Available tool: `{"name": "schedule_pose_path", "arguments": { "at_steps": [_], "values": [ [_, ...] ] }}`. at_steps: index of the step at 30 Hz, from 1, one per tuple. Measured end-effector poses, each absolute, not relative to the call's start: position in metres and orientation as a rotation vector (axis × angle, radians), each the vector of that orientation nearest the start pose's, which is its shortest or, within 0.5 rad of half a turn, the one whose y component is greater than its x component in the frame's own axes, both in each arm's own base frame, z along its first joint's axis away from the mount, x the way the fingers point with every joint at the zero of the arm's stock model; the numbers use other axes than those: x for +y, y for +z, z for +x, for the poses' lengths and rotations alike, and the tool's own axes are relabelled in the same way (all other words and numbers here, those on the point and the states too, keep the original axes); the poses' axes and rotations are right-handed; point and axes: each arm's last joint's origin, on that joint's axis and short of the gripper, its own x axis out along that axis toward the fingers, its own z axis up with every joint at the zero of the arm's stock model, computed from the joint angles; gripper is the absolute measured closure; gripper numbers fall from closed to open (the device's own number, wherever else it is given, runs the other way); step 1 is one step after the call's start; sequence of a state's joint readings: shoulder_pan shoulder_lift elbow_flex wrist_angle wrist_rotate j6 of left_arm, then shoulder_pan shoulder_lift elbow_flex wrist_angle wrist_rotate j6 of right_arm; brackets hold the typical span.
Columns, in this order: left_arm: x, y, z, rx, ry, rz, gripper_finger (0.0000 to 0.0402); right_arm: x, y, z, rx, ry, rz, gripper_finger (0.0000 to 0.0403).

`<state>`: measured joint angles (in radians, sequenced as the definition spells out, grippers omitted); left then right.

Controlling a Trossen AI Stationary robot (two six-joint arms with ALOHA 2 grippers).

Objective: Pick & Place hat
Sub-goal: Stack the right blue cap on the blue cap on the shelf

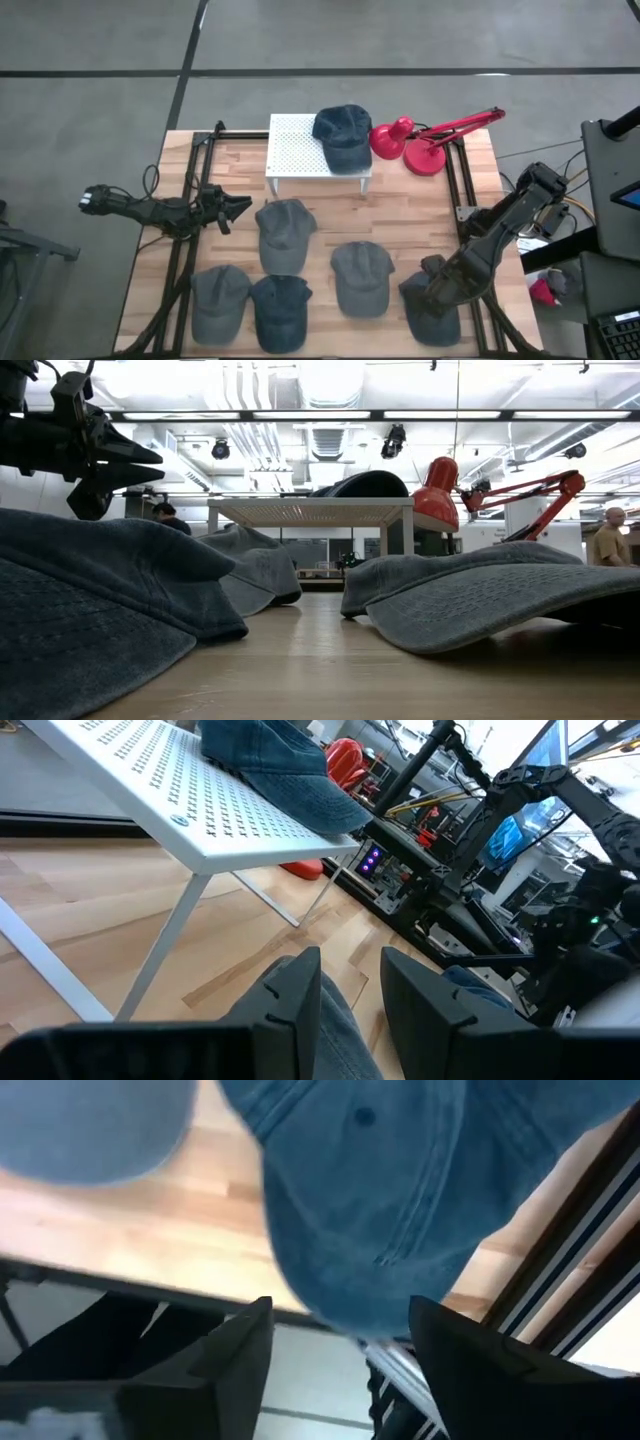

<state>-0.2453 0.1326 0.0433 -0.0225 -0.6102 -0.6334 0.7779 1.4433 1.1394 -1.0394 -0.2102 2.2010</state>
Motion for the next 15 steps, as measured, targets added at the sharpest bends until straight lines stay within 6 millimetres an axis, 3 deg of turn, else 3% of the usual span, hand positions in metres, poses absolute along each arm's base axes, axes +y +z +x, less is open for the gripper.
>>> {"name": "schedule_pose_path", "arguments": {
  "at_steps": [15],
  "values": [
    [-0.008, 0.166, 0.100, -0.017, 0.384, -0.579, 0.0293, 0.175, 0.191, 0.168, 1.466, -0.986, 1.317, 0.0113]
  ]
}}
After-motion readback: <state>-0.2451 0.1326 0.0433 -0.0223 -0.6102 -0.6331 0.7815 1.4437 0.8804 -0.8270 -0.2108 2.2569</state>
